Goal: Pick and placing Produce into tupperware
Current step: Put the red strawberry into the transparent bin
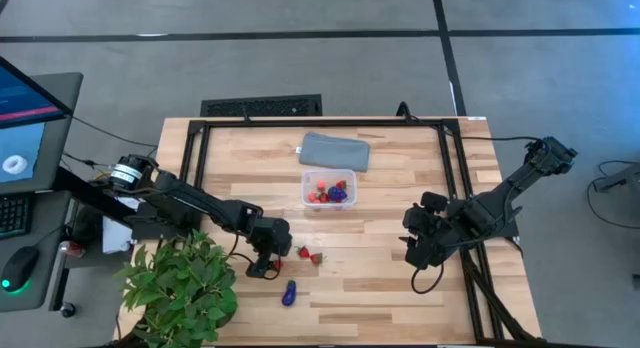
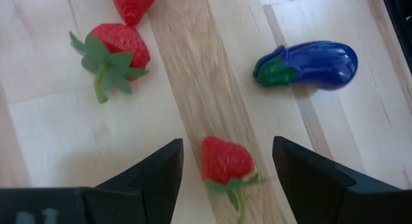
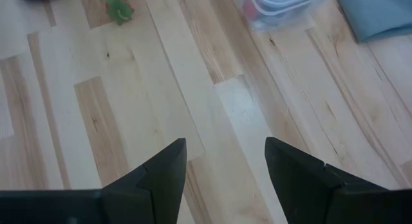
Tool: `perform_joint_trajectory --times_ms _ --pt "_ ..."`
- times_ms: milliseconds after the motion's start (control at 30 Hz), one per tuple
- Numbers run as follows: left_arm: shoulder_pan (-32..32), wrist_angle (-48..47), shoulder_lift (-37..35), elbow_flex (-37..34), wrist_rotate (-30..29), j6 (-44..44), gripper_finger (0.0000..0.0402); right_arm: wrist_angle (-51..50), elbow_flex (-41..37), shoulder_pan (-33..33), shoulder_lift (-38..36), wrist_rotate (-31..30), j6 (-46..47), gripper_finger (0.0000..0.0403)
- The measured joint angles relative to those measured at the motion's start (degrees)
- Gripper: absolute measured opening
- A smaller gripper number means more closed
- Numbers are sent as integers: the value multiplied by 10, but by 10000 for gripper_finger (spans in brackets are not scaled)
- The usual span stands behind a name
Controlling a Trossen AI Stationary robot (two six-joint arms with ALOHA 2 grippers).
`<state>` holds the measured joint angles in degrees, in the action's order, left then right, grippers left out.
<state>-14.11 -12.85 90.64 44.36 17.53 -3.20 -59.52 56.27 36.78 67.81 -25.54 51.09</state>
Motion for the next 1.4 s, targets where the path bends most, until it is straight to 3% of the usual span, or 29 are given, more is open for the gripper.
perform_joint_trajectory --times_ms 1200,1400 --pt "0 -17 25 -1 0 3 229 2 0 0 0 0 1 235" --pt "0 -18 25 -1 1 6 213 2 0 0 0 0 0 235"
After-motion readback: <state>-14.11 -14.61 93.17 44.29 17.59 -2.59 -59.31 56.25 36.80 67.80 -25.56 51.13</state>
